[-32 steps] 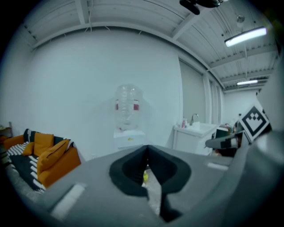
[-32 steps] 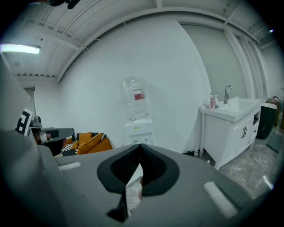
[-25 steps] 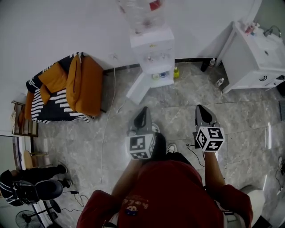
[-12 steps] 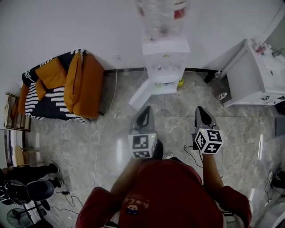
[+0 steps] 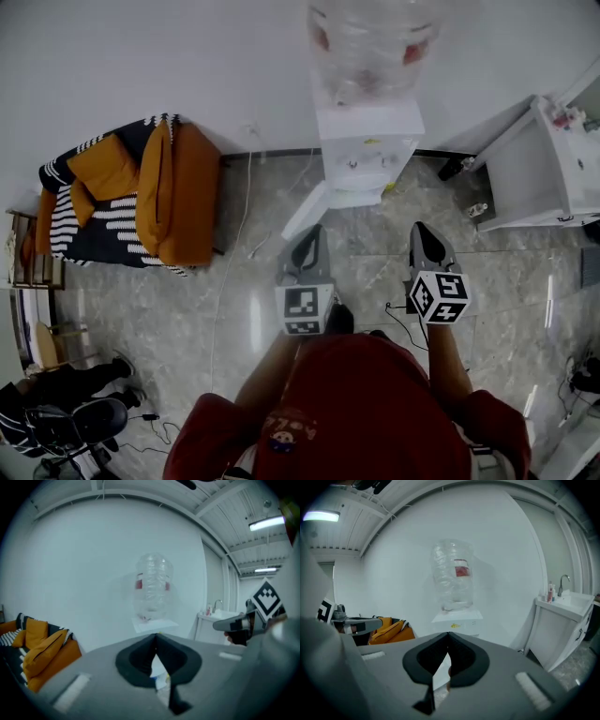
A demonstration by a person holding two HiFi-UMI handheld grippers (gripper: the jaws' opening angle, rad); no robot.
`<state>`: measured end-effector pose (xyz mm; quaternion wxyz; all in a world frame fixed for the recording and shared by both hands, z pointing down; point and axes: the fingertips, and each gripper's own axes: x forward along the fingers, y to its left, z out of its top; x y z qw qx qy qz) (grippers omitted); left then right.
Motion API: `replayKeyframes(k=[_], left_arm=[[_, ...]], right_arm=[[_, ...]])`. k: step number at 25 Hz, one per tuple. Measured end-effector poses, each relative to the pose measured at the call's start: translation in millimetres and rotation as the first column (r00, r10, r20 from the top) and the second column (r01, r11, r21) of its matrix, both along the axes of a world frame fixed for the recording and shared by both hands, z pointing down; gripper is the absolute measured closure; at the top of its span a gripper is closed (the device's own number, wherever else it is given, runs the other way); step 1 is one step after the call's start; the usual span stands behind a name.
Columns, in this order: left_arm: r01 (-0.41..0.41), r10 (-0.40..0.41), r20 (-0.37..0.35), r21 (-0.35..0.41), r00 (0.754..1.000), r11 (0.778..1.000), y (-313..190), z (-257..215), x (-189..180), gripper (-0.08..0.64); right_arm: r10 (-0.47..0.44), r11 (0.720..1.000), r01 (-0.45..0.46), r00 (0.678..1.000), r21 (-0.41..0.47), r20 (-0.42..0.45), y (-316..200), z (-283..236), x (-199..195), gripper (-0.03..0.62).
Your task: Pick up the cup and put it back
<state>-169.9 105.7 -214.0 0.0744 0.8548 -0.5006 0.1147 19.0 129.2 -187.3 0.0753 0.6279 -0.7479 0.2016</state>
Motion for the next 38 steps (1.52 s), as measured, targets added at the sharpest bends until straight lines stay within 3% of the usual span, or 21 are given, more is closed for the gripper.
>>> replayKeyframes(k=[10,16,28,38], left_arm=[[-0.038,0.038,-0.017,-0.015,0.999,0.999,-59,10,-8,0.560],[-0.027,0.027,-0.008,-0.010,1.000,1.000,-77,10,6,0.561],[0.048,-0.048,0.005,-0.013,0.999,0.999,-94,0,95,0.561],[0.114,-0.113,0.024,-0.032,0.993,0.993,-98,20,174,0.560]], right_arm=[[0.026,0.999,-0.026,0.999,-0.021,-0.024,-47,6,-14,0.594],[0.012,1.000,-0.012,1.000,-0.016,-0.020,-63,9,-1,0.594],[-0.046,0.999,0.046,0.999,0.000,0.006,-99,-1,90,0.594],[-0.078,0.996,0.080,0.995,-0.029,0.062,-104,34,173,0.594]])
